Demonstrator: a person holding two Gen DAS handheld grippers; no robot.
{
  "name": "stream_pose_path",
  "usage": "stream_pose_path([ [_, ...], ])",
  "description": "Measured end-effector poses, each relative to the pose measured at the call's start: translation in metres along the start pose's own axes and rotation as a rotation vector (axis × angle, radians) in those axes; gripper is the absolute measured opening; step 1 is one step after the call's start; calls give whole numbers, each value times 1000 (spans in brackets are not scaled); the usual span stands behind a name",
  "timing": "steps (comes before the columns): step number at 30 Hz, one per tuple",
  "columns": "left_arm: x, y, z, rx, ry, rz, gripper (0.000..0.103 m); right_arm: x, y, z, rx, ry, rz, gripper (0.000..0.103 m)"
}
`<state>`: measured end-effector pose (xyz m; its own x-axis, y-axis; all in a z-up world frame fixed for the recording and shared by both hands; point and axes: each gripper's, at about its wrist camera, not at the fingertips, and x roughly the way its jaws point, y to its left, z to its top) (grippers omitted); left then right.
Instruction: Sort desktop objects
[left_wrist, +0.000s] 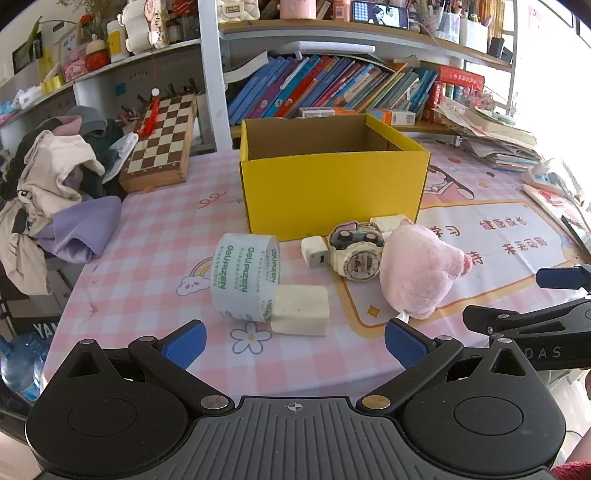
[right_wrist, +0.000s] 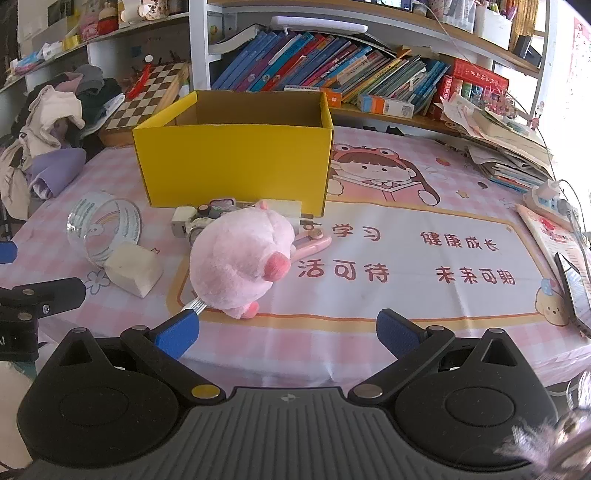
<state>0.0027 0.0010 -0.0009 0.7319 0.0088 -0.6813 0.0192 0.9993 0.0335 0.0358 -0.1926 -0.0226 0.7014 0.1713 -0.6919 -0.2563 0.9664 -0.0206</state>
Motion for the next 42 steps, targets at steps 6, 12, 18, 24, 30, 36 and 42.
stream_pose_path([
  [6, -2, 1, 0, -5, -3, -21, 103, 0, 2, 0, -3, 2, 4, 103],
  [12, -4, 0, -1, 3, -9, -18, 103, 0, 3, -1, -4, 4, 6, 103],
  [18, -3, -1, 0, 9, -4, -11, 103, 0, 4, -1, -4, 4, 10, 103],
  [24, -3, -2, -1, 13, 1, -17, 103, 0, 5, -1, -10, 5, 15, 103],
  [30, -4, -2, -2, 18, -4, -19, 103, -1, 7, -1, -19, 6, 28, 103],
  [36, -5, -3, -2, 16, -1, -17, 103, 0, 8, -1, -24, 12, 39, 103],
  [42, -5, -2, -2, 17, 5, -22, 103, 2, 8, -1, -21, 27, 48, 103],
])
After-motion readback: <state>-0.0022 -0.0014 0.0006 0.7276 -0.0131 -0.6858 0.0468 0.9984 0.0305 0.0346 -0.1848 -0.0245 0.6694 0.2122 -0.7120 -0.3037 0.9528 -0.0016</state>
